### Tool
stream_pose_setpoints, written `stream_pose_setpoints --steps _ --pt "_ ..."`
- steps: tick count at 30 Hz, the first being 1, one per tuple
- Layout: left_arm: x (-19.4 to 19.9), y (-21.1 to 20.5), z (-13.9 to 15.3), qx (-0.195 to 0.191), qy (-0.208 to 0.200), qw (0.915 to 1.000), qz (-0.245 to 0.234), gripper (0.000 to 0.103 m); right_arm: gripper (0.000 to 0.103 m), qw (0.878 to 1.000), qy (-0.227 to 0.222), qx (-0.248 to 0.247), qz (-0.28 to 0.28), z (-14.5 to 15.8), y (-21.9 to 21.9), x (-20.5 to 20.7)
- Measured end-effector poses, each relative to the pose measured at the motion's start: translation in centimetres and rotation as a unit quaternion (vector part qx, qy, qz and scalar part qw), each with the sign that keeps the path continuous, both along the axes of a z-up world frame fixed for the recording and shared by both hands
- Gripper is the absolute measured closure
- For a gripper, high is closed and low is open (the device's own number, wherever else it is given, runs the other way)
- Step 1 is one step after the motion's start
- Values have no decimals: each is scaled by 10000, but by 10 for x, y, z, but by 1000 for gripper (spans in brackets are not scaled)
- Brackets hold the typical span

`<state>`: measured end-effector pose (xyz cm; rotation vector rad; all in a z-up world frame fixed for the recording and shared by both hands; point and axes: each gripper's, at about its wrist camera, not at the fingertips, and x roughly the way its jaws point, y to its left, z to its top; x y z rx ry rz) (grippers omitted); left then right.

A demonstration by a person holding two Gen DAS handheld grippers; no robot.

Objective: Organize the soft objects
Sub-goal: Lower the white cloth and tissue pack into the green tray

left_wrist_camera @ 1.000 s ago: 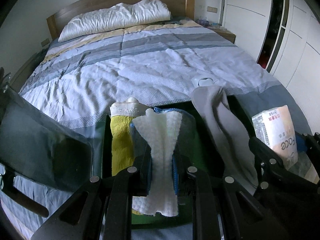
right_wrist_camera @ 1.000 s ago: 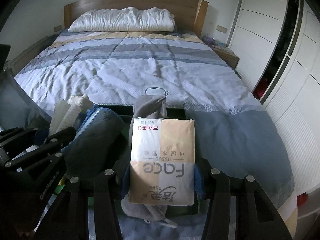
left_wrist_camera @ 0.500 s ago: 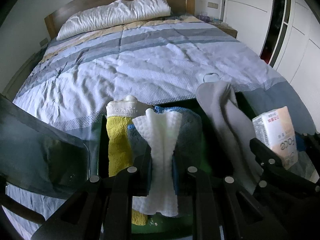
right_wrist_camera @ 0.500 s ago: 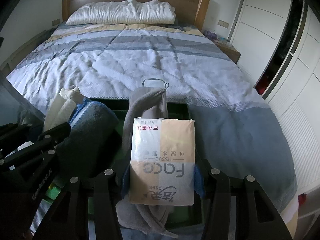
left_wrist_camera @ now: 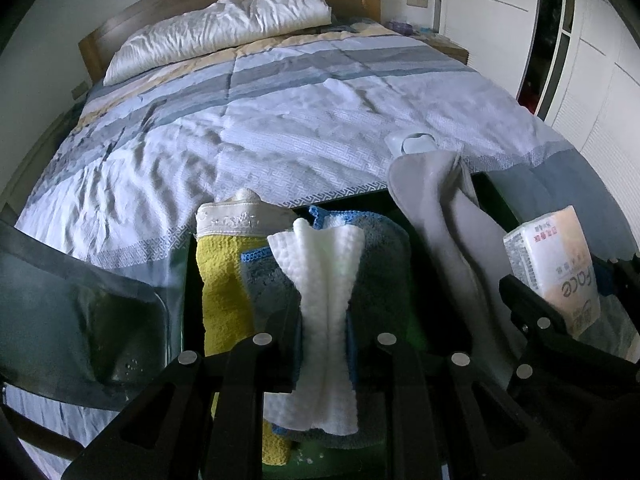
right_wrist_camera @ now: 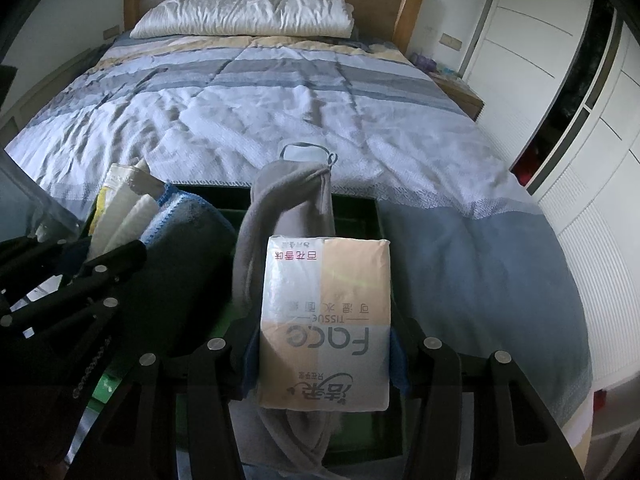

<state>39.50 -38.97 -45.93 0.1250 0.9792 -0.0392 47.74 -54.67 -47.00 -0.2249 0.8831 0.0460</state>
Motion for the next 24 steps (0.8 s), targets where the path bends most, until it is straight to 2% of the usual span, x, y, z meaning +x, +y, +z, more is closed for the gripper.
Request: stream_pose_setpoints --steps 5,9,12,14,16,20,24 --pt "0 -2 -1 54 8 10000 -31 85 51 10000 48 -27 4 -2 1 2" --pt "0 0 1 10 21 10000 -20 74 51 10000 64 -69 26 -3 3 2" --pt "0 1 2 6 16 10000 -38 72 50 9999 70 -85 19 -2 3 3" --pt "-1 2 3 -18 13 10000 -36 66 46 9999 69 -95 14 -1 3 3" --pt "-1 2 3 -19 -5 10000 -36 64 41 9999 37 -100 19 0 3 3" --pt "-1 3 4 -19 -9 10000 -13 61 40 9999 16 -97 20 1 3 4" --pt "-2 7 7 -45 -42 9999 88 51 36 9999 -29 -100 -3 3 2 3"
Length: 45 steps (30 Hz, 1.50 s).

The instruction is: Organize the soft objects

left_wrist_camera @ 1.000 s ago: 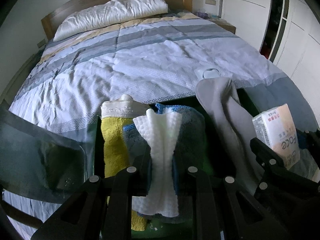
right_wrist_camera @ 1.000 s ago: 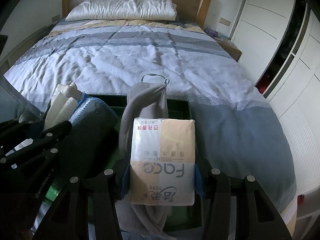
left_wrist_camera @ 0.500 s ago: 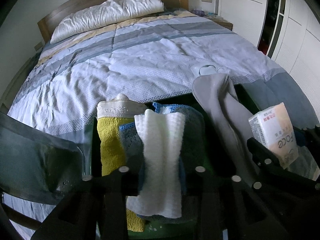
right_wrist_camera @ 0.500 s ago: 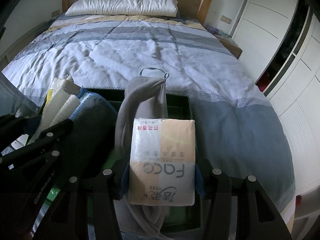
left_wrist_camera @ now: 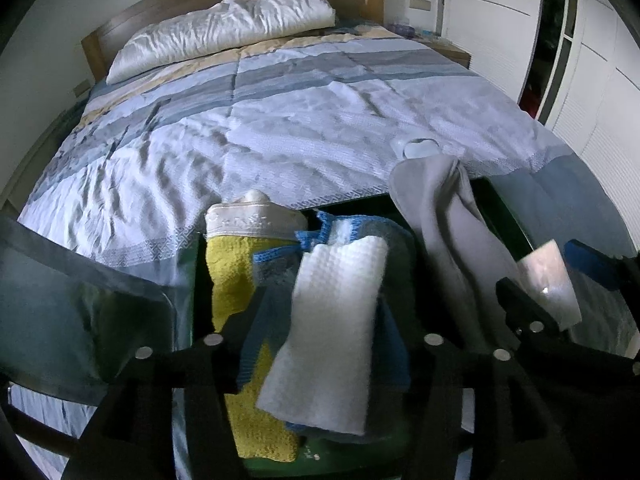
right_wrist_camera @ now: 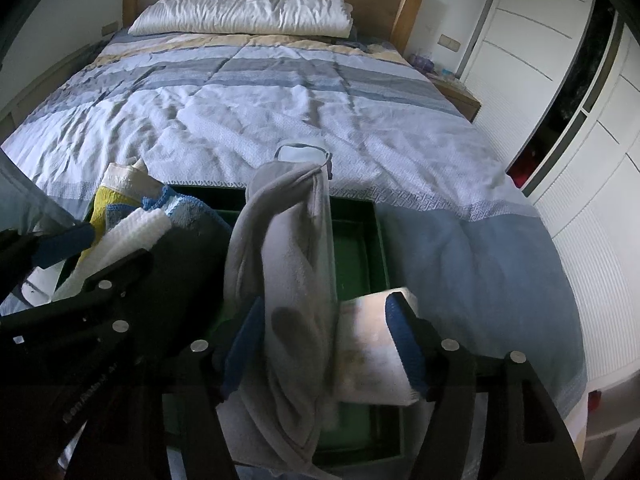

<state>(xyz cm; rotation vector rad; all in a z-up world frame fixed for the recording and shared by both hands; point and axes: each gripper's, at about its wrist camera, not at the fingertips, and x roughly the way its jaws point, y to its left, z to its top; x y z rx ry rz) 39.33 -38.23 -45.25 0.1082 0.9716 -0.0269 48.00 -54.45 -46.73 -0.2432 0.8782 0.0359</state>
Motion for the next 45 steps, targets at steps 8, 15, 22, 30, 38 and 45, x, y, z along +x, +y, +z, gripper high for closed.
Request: stream_pose_setpoints --steps 8,15,22,30,38,45 --pt "-1 11 8 -88 -130 9998 139 40 30 9998 -141 26 -99 11 -1 -6" --pt "-5 19 12 -98 -176 9996 190 38 25 9997 -183 30 -127 15 1 -11" --pt "-15 29 18 -168 -239 9992 281 31 6 9987 -407 21 -295 27 0 -24" --pt "-31 37 33 -245 -409 9983 329 29 0 9971 -638 70 -400 40 2 -45" --pt "-42 49 36 -303 -482 9975 422 16 0 9952 -864 14 -468 46 8 -64" --pt "-53 50 41 -331 -556 9974 304 9 0 9943 -932 9 -515 50 6 -79"
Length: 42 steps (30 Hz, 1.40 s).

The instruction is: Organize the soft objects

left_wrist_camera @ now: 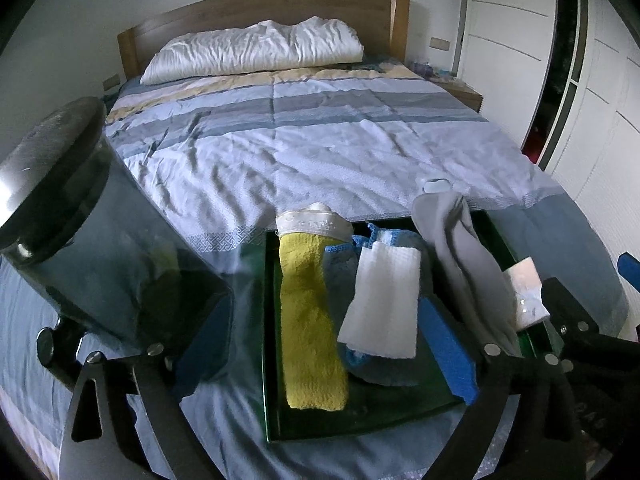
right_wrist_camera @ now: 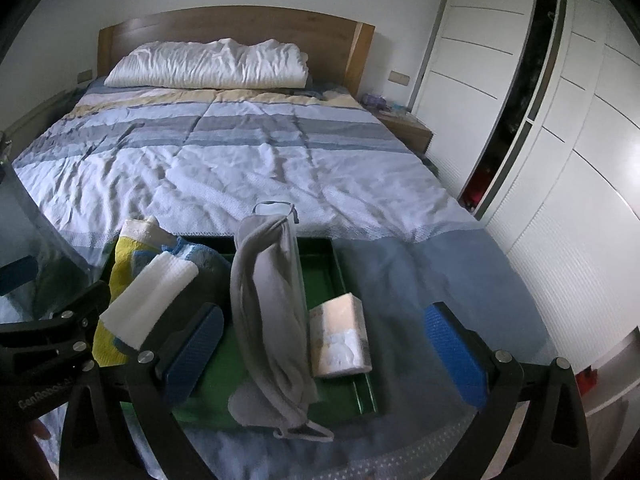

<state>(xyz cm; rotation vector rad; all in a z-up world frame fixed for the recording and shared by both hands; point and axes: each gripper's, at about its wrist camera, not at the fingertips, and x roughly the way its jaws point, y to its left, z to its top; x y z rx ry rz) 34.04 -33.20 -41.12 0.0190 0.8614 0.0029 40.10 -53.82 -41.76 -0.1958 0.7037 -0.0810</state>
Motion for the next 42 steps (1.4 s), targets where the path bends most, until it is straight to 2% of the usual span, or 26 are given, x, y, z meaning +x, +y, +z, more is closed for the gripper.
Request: stream_pose_setpoints --steps 6,14,20,26,32,36,42 --pt "-19 -1 10 -26 -113 9998 -130 8 1 9996 -121 128 -218 8 -4 -25" --pt "-63 19 18 -218 -124 9994 -252 8 1 9989 -296 134 -343 13 9 -81" --pt "-108 51 18 -297 -10 9989 -369 8 1 9981 -326 141 -499 17 31 -124" --pt "-151 95 27 -185 6 9986 -487 8 0 9962 -343 171 -779 31 70 -177" --pt "-193 143 57 -113 -102 9967 -794 8 0 9926 -385 200 -1132 53 114 -243" --pt "-219 171 92 -116 -214 9953 -933 8 0 9904 -398 179 -1313 84 149 -288" --pt "-254 199 130 16 -357 9963 -782 8 1 9940 -310 116 -1045 118 185 -325"
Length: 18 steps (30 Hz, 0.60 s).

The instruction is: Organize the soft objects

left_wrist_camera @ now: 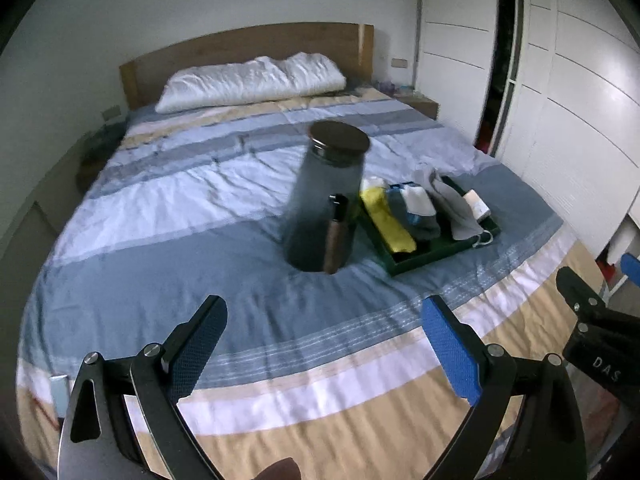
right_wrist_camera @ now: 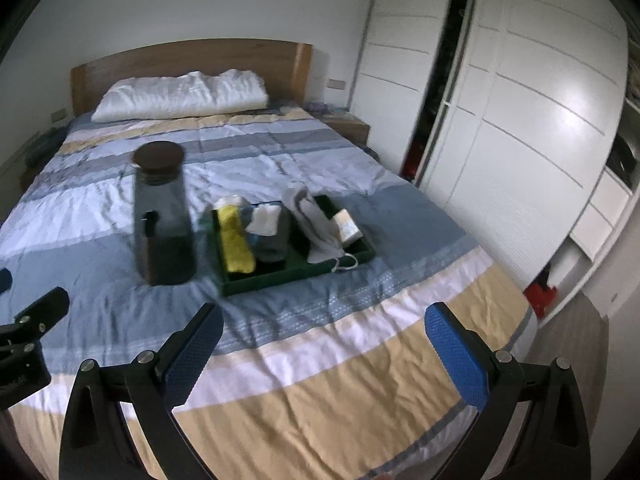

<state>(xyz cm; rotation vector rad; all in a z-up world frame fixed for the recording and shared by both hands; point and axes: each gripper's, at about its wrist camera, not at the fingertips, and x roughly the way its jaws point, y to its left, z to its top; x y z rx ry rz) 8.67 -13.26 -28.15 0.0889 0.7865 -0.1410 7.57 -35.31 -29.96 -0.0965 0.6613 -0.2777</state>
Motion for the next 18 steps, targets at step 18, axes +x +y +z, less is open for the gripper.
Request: stream_pose_setpoints --steps 18 --pt "-102 6 57 171 -24 9945 1033 5 0 9894 -139 46 1445 87 -17 -93"
